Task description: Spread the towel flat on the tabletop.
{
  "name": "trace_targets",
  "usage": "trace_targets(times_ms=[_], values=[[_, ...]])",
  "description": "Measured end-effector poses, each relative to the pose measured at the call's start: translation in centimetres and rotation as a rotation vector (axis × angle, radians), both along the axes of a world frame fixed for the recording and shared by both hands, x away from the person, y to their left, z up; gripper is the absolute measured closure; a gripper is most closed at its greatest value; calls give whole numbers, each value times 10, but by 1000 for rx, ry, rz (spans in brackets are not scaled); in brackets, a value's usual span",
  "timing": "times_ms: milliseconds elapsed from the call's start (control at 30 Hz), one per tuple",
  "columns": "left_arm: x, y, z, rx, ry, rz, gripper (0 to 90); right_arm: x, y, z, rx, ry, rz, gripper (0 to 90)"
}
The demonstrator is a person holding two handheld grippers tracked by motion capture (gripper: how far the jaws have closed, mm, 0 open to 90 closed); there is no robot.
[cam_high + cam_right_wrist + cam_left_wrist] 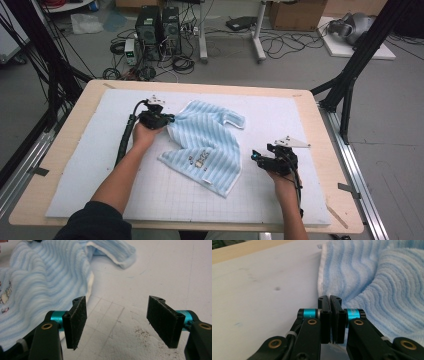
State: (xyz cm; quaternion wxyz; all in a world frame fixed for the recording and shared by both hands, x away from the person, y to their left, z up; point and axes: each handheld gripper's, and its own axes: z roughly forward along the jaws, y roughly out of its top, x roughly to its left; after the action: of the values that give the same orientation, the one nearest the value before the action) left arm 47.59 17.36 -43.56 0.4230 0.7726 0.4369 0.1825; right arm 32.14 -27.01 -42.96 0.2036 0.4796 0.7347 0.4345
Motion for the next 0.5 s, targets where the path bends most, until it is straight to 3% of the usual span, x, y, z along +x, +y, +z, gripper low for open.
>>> trace_targets(times_ms=[233,433,500], values=[[1,29,-4,-8,-3,116,867,0,4,-1,3,0,12,320],[0,36,-4,-38,-41,136,855,1,12,-2,-1,10,40,343],[0,37,-4,-44,-51,136,856,1,16,-2,7,15,66,391]])
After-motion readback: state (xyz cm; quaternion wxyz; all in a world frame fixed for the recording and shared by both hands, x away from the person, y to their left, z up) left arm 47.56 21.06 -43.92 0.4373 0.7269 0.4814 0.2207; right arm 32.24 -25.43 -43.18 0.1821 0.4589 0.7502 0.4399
